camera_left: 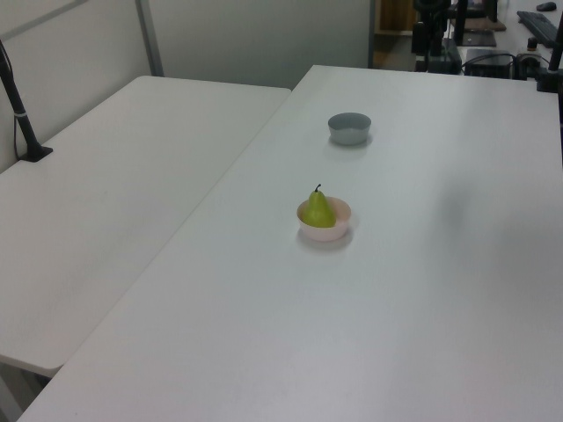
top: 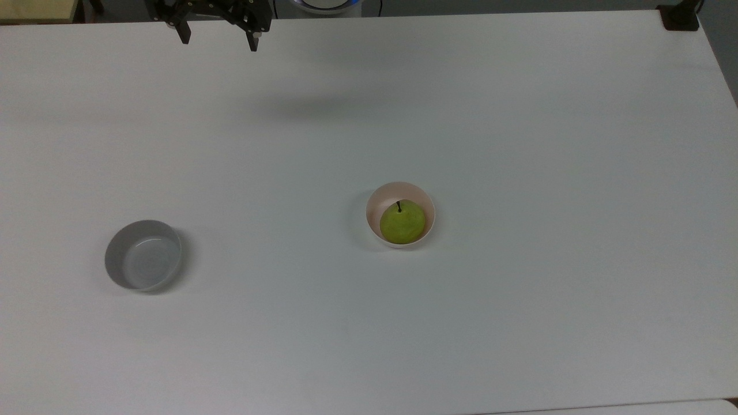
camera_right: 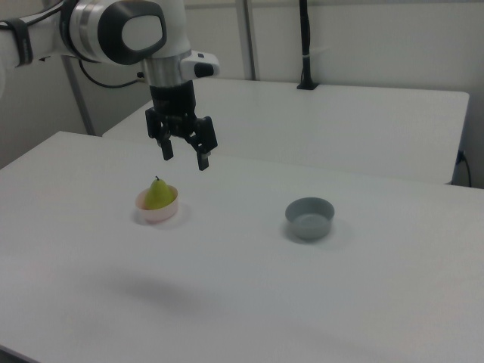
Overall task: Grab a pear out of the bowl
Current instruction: 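Move the open gripper over the pink bowl holding the green pear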
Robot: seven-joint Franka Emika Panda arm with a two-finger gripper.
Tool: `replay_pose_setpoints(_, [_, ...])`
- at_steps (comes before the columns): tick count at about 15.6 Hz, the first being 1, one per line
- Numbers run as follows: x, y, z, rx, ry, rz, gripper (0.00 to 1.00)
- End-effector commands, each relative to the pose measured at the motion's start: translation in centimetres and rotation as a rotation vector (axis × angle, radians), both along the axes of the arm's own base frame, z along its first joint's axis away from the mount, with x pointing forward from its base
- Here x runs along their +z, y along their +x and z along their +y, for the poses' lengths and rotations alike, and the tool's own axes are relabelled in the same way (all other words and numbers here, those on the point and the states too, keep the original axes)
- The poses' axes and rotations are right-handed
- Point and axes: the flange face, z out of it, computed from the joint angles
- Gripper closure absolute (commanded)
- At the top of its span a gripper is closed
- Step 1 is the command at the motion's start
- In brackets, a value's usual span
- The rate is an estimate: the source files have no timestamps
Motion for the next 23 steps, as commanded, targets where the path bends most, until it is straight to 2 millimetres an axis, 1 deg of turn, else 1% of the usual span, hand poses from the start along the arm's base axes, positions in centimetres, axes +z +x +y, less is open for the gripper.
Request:
replay_pose_setpoints(1, [0.5,-0.2,0.8,0.031,-0.016,0.005,0.0])
replay_pose_setpoints(3, [-0.2,0.7,1.4,0.04,-0.023,0.018,0.0])
replay_pose_setpoints(5, [-0.7,1.8,3.5,0.064,-0.023,0.018,0.0])
replay_pose_setpoints(6, [-1.3,2.8,5.9,0.091,-0.03,0.026,0.0])
replay_pose_setpoints(7, [-1.9,3.3,7.9,0.122,-0.035,0.034,0.0])
replay_pose_setpoints(8, [-2.4,3.6,10.1,0.146,-0.03,0.037,0.0])
replay_pose_setpoints(10, [-4.0,4.2,14.4,0.177,-0.01,0.053,0.0])
replay_pose_setpoints(12, [-4.6,4.9,17.9,0.218,-0.009,0.031,0.0])
replay_pose_setpoints(13, [-5.6,5.6,20.4,0.222,0.014,-0.004,0.0])
replay_pose_setpoints(15, [-7.6,6.6,23.2,0.216,0.015,-0.035,0.0])
replay_pose_setpoints(17, [-10.9,7.8,25.2,0.192,-0.006,-0.044,0.0])
replay_pose_setpoints(19, [-13.7,8.9,26.9,0.184,-0.024,-0.078,0.0])
replay_pose_setpoints(23, [-17.9,10.7,27.2,0.175,-0.05,-0.114,0.0])
